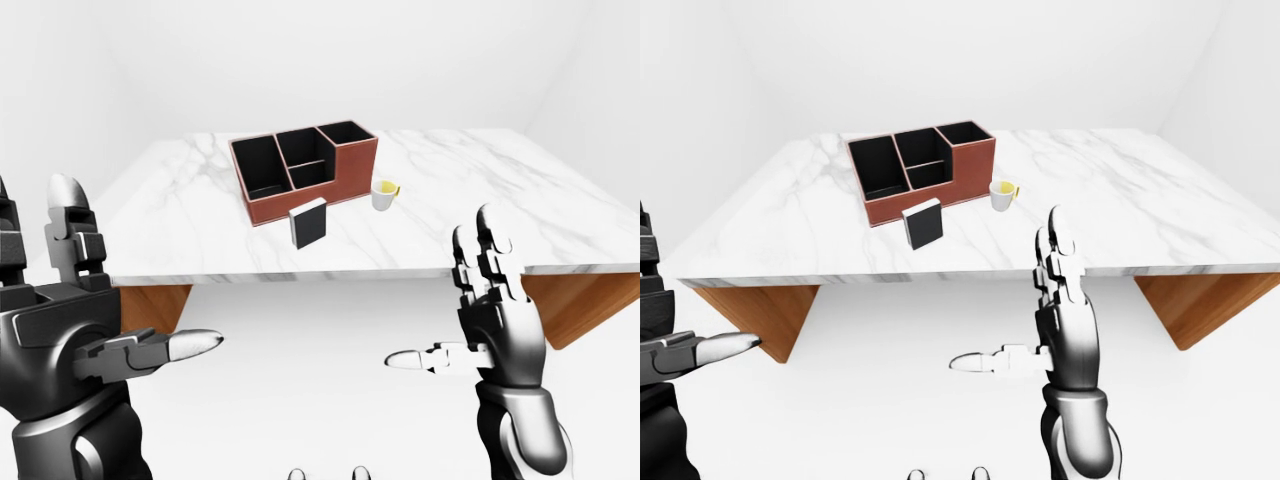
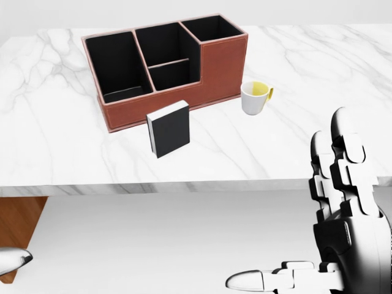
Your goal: Pick up the book and place it in the front compartment of the caddy.
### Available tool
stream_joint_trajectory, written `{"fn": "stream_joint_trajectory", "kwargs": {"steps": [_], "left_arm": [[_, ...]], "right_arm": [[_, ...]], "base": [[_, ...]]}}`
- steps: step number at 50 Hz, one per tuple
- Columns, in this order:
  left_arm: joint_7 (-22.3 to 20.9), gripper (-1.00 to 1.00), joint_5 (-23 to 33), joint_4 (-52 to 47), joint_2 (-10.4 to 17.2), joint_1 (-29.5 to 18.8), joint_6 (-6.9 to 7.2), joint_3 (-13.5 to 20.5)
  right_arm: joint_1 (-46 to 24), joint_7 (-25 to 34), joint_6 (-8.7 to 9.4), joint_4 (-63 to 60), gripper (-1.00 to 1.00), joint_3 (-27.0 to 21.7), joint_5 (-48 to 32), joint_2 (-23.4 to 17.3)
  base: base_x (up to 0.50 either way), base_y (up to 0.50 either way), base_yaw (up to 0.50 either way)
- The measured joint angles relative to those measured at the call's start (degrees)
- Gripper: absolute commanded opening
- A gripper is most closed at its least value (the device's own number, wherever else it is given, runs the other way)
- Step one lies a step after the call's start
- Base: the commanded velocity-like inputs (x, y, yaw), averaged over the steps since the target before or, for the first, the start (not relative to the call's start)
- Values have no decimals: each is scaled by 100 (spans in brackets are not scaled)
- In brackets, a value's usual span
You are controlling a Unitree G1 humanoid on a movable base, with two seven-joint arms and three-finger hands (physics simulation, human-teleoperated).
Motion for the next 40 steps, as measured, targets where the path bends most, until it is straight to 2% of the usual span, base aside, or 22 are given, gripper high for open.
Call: {"fn": "stream_joint_trajectory", "kwargs": {"steps": [9, 22, 40], "left_arm": [[3, 100, -6, 28, 6, -9, 0, 8], [5, 100, -14, 53, 10, -4, 0, 20], [-1, 100, -33, 2, 8, 6, 0, 31]], "right_arm": [[-6, -19, 0, 32, 100, 33, -19, -10], [-34, -41, 0, 42, 100, 25, 143, 11], [39, 50, 0, -6, 100, 13, 246, -18]], "base": [[0, 49, 0], [2, 1, 0], [49, 0, 0]]}}
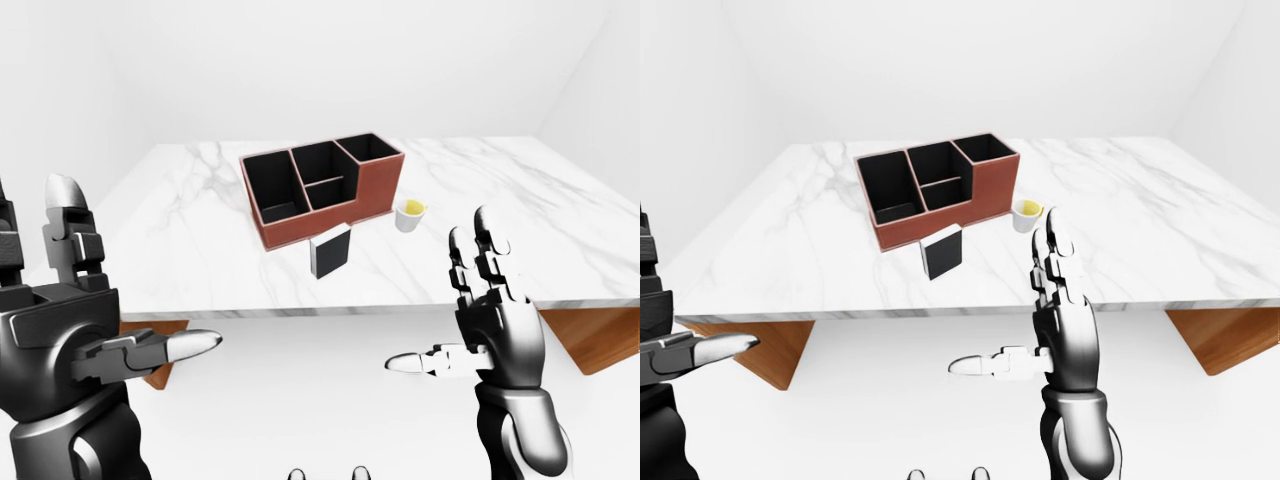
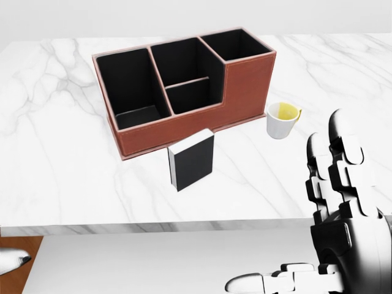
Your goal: Pick up the book and place it in the front compartment of the caddy.
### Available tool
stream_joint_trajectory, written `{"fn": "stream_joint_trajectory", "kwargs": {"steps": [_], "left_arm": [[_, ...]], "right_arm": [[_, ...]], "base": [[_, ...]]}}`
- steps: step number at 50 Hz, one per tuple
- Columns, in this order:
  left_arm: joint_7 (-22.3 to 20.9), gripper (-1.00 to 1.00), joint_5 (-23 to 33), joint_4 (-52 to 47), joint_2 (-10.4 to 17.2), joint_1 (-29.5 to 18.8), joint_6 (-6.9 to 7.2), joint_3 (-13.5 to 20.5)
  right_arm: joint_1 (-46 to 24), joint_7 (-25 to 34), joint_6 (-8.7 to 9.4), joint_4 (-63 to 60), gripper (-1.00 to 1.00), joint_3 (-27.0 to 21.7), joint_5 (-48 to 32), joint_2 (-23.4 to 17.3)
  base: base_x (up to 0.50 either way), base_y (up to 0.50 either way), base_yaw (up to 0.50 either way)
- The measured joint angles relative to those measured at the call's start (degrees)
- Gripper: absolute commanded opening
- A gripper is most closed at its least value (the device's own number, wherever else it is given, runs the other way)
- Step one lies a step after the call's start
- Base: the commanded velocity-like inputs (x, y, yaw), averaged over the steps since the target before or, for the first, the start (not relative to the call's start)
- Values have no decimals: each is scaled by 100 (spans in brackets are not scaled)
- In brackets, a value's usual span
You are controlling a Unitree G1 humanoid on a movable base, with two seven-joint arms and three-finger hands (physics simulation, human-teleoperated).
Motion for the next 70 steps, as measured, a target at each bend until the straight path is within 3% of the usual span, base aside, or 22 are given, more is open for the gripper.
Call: {"fn": "stream_joint_trajectory", "kwargs": {"steps": [70], "left_arm": [[27, 100, -98, -65, 36, -62, 0, 105]], "right_arm": [[40, -3, 0, 93, 100, 167, -176, -55]], "base": [[50, 0, 0]]}}
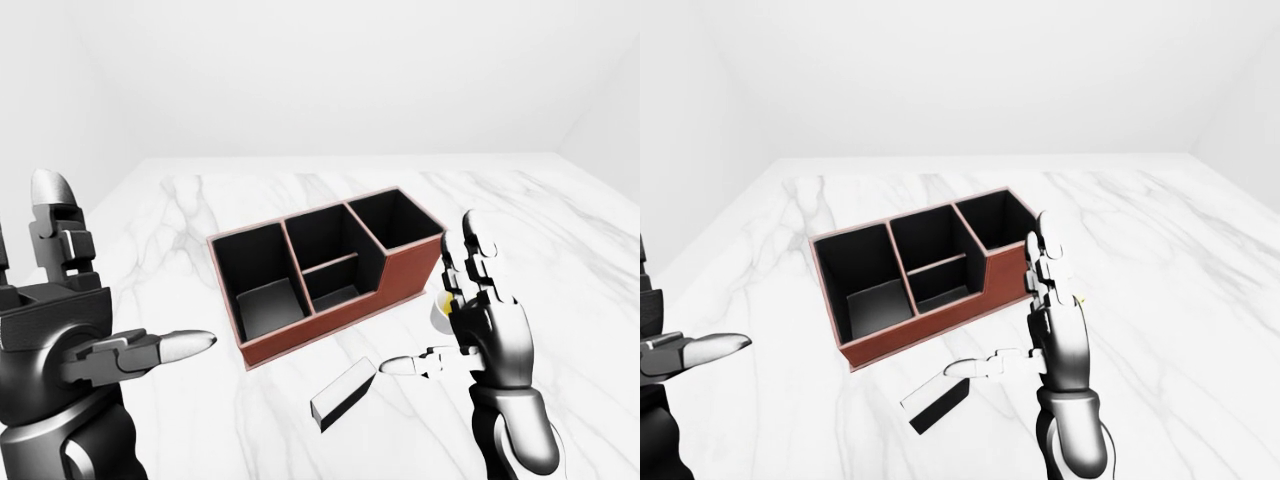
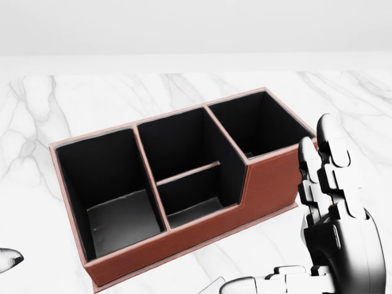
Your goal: Pick up the book and place it in the front compartment of the caddy.
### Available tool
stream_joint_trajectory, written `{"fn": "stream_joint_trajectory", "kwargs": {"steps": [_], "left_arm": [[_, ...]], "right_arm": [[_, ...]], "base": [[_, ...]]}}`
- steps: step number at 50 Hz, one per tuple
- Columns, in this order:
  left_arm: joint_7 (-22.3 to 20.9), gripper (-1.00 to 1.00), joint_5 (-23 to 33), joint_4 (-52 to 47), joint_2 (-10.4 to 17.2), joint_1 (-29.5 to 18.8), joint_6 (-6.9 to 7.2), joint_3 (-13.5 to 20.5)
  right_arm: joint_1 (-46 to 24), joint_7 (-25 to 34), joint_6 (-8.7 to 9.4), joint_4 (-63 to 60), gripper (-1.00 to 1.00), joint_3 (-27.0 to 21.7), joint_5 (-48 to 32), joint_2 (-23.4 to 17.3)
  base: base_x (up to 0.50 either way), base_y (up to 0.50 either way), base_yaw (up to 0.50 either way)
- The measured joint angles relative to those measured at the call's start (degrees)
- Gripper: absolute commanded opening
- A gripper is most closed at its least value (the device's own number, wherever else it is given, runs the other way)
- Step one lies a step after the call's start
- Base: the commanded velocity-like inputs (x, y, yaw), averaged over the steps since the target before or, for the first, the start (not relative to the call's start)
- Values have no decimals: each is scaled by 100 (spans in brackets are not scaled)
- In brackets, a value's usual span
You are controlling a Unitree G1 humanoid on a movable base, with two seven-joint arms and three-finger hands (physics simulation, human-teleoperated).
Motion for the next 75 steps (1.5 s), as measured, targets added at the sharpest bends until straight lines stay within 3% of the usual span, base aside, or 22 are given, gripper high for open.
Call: {"fn": "stream_joint_trajectory", "kwargs": {"steps": [26, 38, 55, 63, 75], "left_arm": [[5, 100, -19, -3, 6, 0, 0, 17], [15, 100, -24, 1, 10, -5, 0, 25], [28, 100, -60, 4, 27, -27, 0, 64], [30, 100, -63, 17, 31, -29, 0, 67], [27, 100, -49, 22, 26, -21, 0, 57]], "right_arm": [[57, 239, 0, -475, 100, -332, -35, -32], [-371, 1292, 0, -1215, 100, -818, -896, 132], [-1494, 3857, 0, -1447, 100, -1506, -3106, 1451], [-1986, 3856, 0, -1449, 100, -1611, -3869, 1658], [-2232, 3856, 0, -1449, 100, -1602, -4240, 1279]], "base": [[8, 0, 0], [0, 0, 0], [0, 0, 0], [0, 0, 0], [0, 0, 0]]}}
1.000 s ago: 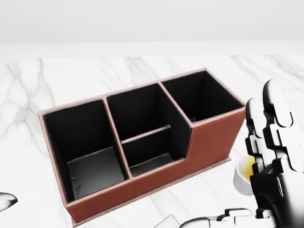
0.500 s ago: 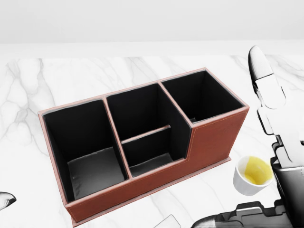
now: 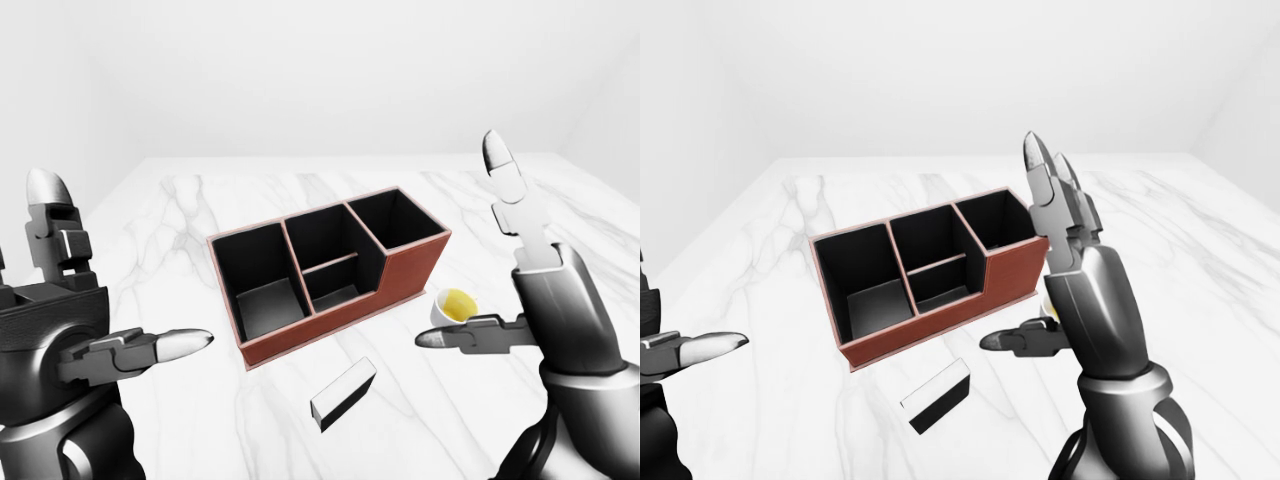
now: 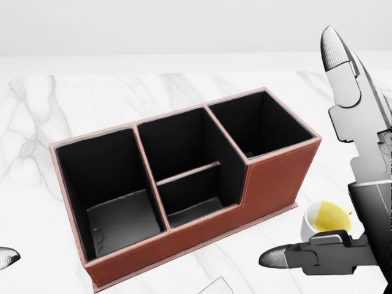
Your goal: Pick up the book and place it in the front compartment of the caddy.
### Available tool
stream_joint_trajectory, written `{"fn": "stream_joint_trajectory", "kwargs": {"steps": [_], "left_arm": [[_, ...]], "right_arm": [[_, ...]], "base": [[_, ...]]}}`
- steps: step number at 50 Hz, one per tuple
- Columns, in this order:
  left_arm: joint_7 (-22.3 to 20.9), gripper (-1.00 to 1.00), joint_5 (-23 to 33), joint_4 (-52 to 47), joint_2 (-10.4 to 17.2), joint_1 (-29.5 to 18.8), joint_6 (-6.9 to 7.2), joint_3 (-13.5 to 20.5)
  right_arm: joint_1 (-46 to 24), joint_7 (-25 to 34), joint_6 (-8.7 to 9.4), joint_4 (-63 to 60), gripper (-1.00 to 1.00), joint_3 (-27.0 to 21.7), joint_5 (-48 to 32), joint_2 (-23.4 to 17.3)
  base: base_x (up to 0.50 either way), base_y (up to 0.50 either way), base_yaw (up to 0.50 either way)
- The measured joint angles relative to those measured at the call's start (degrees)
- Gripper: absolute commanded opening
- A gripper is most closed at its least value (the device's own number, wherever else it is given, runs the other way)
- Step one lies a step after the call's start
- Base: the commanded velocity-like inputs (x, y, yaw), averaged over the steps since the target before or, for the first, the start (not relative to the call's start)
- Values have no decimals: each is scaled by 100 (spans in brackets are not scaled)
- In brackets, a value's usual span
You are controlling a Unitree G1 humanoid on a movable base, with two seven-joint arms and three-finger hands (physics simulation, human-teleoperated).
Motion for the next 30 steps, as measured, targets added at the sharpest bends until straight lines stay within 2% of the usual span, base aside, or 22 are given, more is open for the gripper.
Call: {"fn": "stream_joint_trajectory", "kwargs": {"steps": [13, 30], "left_arm": [[-2, 100, 12, -3, -5, 6, 0, -5], [-8, 100, 49, 1, -21, 21, 0, -48]], "right_arm": [[-145, 0, 0, 0, 100, 98, -321, -328], [-305, 0, 0, 0, 100, -4, -721, -225]], "base": [[0, 0, 0], [0, 0, 0]]}}
